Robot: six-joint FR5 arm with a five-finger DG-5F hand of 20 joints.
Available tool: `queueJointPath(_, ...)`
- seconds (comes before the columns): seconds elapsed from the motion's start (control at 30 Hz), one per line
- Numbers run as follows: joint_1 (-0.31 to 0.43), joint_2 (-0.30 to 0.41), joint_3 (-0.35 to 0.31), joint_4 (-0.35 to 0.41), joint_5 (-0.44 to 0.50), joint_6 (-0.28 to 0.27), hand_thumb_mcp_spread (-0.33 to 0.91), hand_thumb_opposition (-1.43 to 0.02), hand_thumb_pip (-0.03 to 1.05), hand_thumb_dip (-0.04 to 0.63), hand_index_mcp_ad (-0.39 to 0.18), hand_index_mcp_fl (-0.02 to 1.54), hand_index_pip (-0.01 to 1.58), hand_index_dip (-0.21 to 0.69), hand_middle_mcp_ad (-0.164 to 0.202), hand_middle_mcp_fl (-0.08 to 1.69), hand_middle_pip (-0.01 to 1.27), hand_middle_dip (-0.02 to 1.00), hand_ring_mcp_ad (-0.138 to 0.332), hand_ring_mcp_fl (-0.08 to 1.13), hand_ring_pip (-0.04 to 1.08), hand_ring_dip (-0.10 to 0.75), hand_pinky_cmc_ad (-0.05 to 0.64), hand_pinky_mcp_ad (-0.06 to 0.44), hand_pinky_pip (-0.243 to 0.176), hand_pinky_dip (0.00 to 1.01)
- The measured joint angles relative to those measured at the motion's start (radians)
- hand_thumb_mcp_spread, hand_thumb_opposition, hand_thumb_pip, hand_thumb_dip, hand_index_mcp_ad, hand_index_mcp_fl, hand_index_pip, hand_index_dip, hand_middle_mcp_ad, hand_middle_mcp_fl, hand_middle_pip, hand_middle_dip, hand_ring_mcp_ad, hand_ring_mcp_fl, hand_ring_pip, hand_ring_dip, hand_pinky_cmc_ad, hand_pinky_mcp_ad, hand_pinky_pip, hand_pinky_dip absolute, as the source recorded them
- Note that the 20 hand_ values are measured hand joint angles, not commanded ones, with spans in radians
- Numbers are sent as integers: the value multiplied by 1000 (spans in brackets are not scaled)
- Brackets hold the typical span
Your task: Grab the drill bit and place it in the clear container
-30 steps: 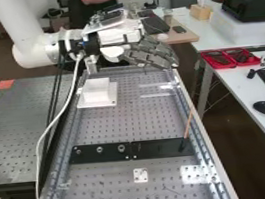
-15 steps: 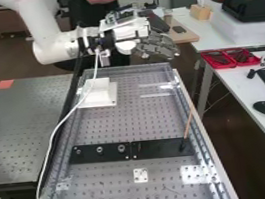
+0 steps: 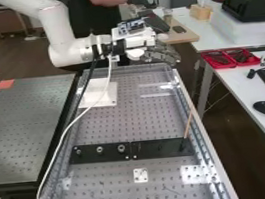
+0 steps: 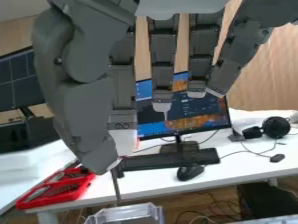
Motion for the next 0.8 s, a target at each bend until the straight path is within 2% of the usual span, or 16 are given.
queueJointPath(0.37,33,-102,40,-19,19,50,595,-962,419,297,-166,843,1136,222,93,459,129,574,188,325,103,471,450,251,127,377)
queueJointPath(0.63,45,-171,89,-83,38,79,595,-958,419,297,-166,843,1136,222,93,461,129,574,185,328,101,471,443,248,127,377)
queueJointPath(0.8,47,-190,107,-123,47,87,595,-958,419,297,-166,846,1136,222,91,457,129,574,183,318,103,471,438,250,127,377)
